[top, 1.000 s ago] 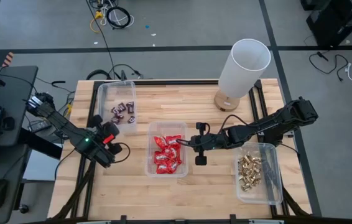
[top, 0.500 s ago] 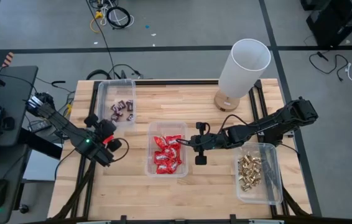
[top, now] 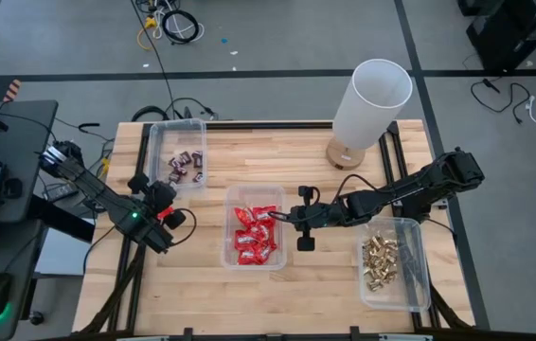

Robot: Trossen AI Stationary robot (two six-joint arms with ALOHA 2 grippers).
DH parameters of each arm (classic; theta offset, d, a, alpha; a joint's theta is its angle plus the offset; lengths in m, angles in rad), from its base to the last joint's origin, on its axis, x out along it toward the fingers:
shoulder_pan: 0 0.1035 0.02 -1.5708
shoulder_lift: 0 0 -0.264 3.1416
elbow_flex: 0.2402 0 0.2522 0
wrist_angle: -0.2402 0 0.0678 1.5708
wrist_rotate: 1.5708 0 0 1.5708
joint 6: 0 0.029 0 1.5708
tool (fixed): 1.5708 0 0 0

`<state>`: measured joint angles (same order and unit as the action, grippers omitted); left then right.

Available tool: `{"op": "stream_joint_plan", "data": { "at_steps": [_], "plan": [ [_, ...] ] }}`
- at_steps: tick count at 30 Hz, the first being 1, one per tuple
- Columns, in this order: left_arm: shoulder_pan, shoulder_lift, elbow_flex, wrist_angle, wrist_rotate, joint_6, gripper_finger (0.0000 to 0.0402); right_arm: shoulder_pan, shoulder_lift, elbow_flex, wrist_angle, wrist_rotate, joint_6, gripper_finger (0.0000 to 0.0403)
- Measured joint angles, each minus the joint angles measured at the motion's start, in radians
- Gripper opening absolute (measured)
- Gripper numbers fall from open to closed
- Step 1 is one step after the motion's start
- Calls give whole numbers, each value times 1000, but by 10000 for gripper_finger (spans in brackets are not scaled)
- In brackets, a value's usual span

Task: Sort candy
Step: Adjust the top left transparent bin

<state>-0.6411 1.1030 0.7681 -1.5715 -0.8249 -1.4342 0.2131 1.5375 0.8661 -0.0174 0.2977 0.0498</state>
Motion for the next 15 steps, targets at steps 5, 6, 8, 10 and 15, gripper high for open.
{"op": "stream_joint_plan", "data": {
  "at_steps": [5, 6, 8, 10, 15],
  "plan": [
    [0, 0, 0, 2, -32, -5, 0, 0, 0, 0, 0, 0, 0, 0],
    [0, 0, 0, 2, -37, -5, 0, 0, 0, 0, 0, 0, 0, 0],
    [9, 0, 0, 2, -42, -5, 0, 0, 0, 0, 0, 0, 0, 0],
    [28, 0, 0, 2, -43, 16, 0, 0, 0, 0, 0, 0, 0, 0],
    [86, 0, 0, 1, -40, 81, 0, 0, 0, 0, 0, 0, 0, 0]
  ]
}}
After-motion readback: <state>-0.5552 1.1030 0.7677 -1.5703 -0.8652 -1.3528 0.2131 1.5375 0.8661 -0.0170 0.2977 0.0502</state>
